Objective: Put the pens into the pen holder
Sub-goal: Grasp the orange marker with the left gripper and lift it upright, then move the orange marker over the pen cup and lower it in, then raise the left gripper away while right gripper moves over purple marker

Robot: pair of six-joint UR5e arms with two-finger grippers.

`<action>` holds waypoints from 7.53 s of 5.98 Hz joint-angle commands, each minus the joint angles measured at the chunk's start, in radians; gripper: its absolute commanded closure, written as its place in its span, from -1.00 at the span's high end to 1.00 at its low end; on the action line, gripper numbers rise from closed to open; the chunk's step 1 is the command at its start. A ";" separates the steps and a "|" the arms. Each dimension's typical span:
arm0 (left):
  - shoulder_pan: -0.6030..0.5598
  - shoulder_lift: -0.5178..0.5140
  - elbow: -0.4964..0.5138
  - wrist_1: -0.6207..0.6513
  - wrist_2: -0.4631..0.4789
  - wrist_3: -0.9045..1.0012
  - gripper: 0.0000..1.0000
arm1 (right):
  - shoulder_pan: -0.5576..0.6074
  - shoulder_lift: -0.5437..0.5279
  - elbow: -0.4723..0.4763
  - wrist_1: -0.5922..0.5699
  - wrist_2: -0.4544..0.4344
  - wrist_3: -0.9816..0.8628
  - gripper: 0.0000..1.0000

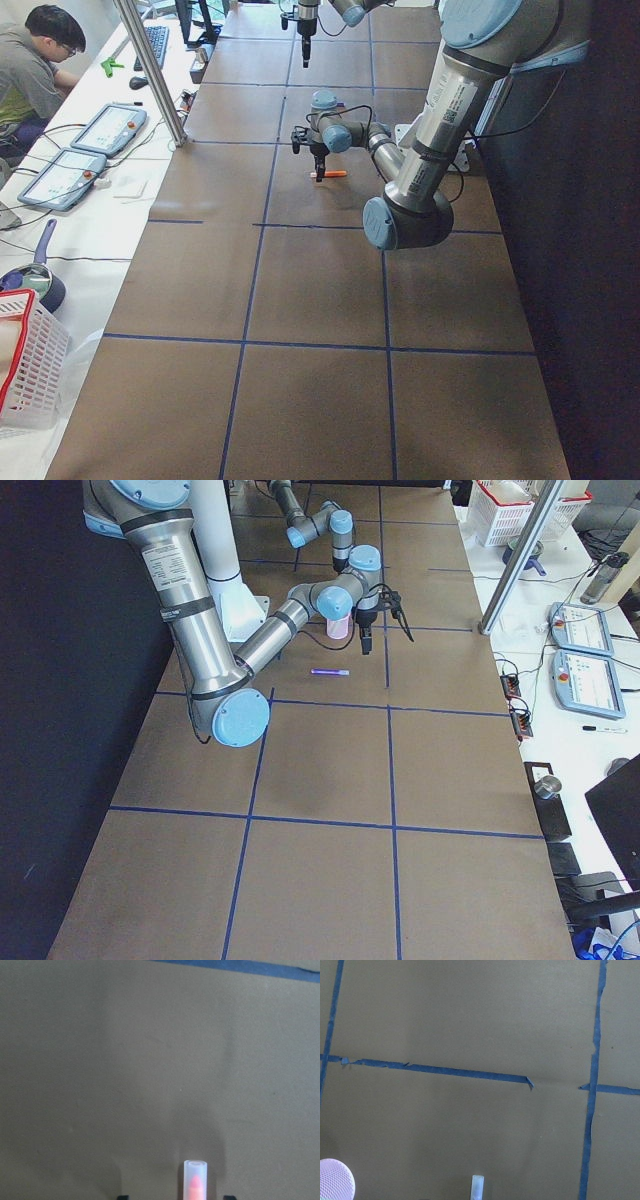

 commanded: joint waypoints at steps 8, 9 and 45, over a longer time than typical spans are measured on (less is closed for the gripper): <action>0.030 -0.016 0.001 -0.001 0.000 0.004 -0.05 | 0.002 -0.006 0.000 0.003 0.002 0.000 1.00; 0.030 -0.016 0.004 -0.001 0.000 0.007 -0.05 | 0.002 -0.006 0.000 0.005 0.002 0.000 1.00; -0.162 -0.018 -0.267 0.231 -0.170 0.401 1.00 | -0.022 -0.006 -0.017 0.008 0.003 0.105 1.00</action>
